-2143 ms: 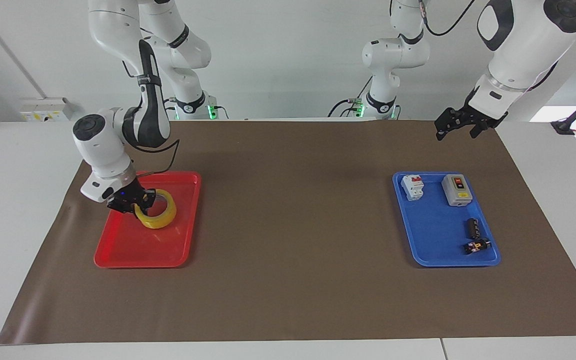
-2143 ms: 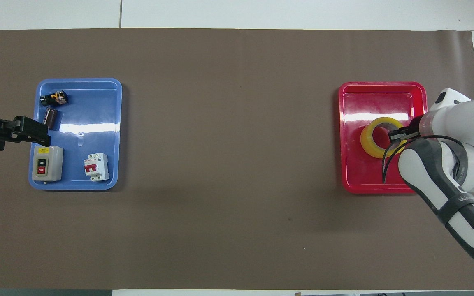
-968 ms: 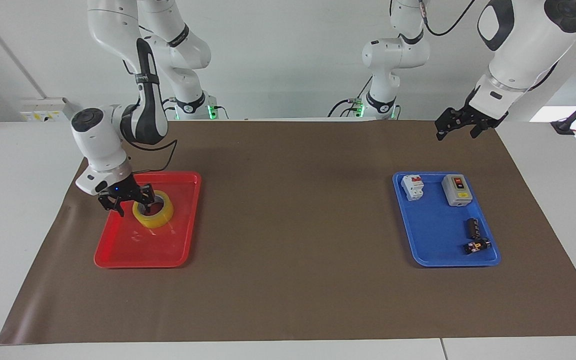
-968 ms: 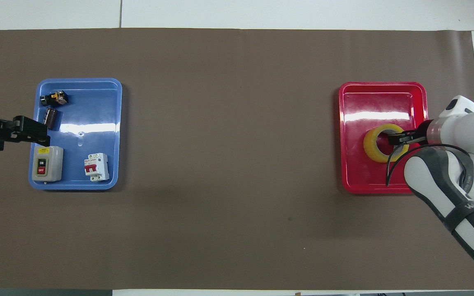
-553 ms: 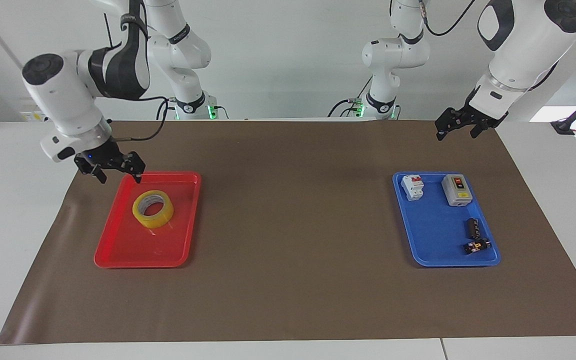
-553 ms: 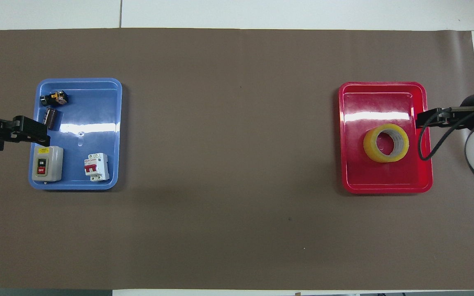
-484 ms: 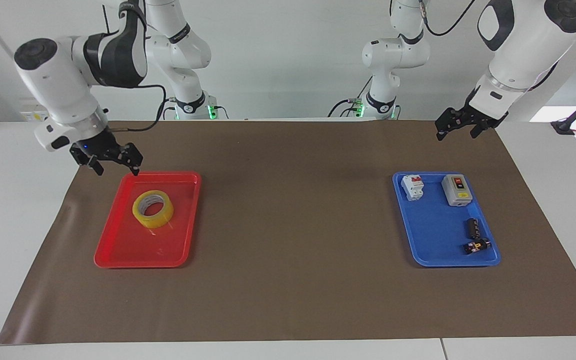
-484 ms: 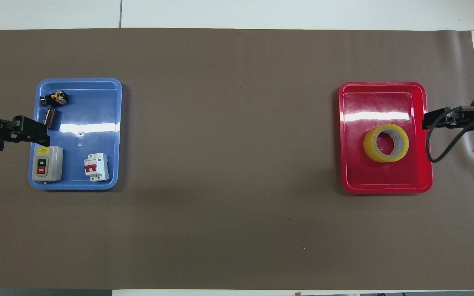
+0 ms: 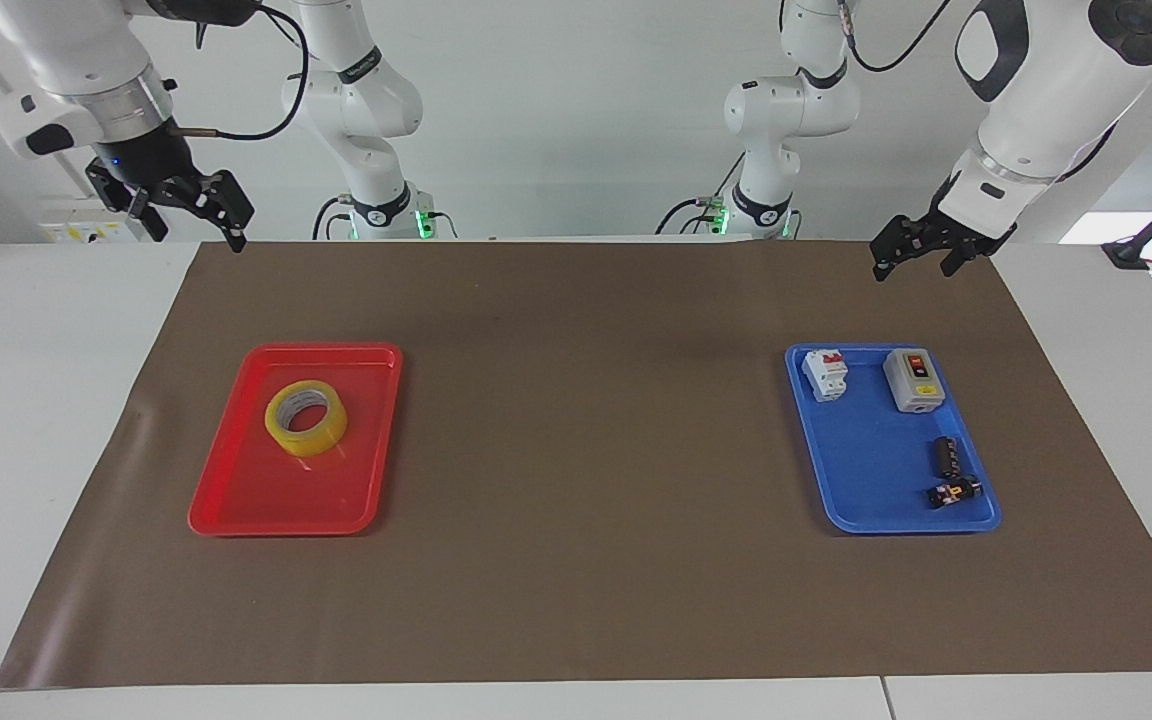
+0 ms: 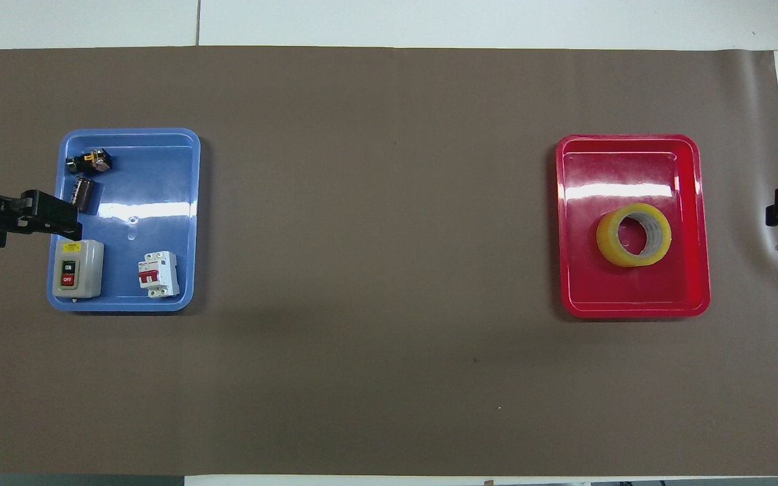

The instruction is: Place and move tape with both arms

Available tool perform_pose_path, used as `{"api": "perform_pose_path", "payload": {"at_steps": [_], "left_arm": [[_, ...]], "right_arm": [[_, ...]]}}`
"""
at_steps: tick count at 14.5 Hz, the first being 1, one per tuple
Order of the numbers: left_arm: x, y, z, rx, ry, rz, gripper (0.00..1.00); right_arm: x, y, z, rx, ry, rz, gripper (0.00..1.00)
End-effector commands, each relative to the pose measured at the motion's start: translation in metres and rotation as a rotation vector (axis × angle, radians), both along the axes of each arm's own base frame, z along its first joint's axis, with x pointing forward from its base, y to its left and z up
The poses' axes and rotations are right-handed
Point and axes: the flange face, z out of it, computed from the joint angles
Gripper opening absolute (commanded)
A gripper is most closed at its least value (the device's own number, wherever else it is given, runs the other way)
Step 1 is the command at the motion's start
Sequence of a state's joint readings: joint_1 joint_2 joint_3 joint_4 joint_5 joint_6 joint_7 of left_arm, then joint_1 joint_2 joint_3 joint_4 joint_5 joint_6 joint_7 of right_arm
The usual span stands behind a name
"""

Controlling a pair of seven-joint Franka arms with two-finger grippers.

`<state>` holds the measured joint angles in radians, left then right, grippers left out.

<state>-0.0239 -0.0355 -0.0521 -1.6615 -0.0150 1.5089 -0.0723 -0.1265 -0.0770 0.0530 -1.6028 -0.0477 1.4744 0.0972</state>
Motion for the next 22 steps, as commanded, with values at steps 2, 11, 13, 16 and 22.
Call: {"api": "perform_pose_path", "payload": {"at_steps": [2,11,13,16,22], "left_arm": [[-0.0055,0.0023,0.0003,-0.015,-0.013,0.0,1.0],[-0.0055,0.0023,0.0003,-0.015,-0.013,0.0,1.0],[-0.0055,0.0023,0.0003,-0.015,-0.013,0.0,1.0],[-0.0055,0.0023,0.001,-0.015,-0.015,0.0,1.0],[-0.0055,0.0023,0.0003,-0.015,-0.013,0.0,1.0]], "right_arm": [[0.0007,0.0042,-0.0147,-0.009,0.004,-0.007,1.0],[0.004,0.0091,-0.014,0.029,-0.012,0.003,1.0],[0.0041,0.0109,-0.0132,0.03,-0.014,0.006,1.0],[0.0042,0.0102,-0.0138,0.031,-0.014,0.004,1.0],[0.0043,0.0104,-0.0138,0.033,-0.014,0.004,1.0]]}}
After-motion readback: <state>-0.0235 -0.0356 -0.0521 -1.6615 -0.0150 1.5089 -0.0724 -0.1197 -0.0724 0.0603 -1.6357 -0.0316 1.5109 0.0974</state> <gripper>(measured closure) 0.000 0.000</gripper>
